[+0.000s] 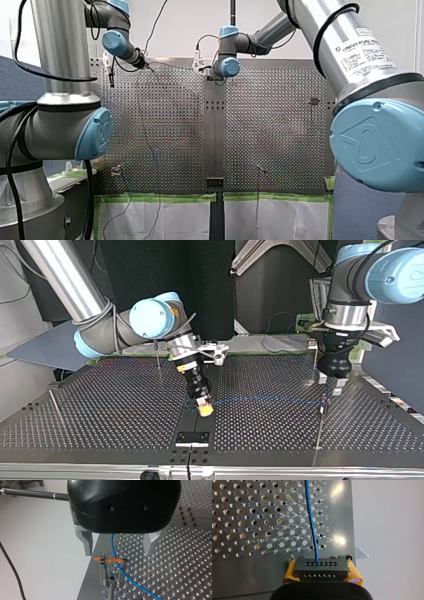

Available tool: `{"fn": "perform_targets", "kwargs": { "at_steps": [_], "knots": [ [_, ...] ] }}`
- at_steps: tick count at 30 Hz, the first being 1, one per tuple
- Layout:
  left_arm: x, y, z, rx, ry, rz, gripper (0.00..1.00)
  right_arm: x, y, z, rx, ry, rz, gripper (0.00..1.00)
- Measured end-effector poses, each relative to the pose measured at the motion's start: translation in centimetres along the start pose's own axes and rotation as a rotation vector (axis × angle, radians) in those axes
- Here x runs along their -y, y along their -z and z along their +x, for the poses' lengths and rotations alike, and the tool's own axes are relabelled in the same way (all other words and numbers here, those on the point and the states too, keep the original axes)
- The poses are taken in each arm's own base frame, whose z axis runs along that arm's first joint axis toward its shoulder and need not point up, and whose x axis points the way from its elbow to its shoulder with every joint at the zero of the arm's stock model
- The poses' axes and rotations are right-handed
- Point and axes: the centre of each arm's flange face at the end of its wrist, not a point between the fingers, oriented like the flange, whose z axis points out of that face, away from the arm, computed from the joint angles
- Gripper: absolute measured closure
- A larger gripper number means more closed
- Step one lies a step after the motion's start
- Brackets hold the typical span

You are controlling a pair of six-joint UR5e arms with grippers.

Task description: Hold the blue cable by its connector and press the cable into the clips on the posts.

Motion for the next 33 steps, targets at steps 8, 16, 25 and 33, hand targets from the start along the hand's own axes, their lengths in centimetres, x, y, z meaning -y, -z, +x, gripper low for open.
{"fn": "perform_targets", "kwargs": {
  "at_steps": [8,16,25,33],
  "knots": [
    [0.3,0.4,-0.5,0.013,-0.017,-0.001,0.0,0.0,0.0,0.0,0.001,0.0,-0.001,1.0],
    [0.4,0.5,-0.5,0.012,-0.018,-0.002,0.0,0.0,0.0,-0.1,0.003,0.001,0.002,1.0],
    [0.7,0.6,-0.5,0.014,-0.02,0.008,0.0,0.0,0.1,-0.2,0.012,0.002,0.002,1.0],
    [1.8,0.0,-0.3,0.013,-0.021,0.087,0.0,-0.1,0.1,-0.3,0.016,0.002,0.001,1.0]
  ]
}}
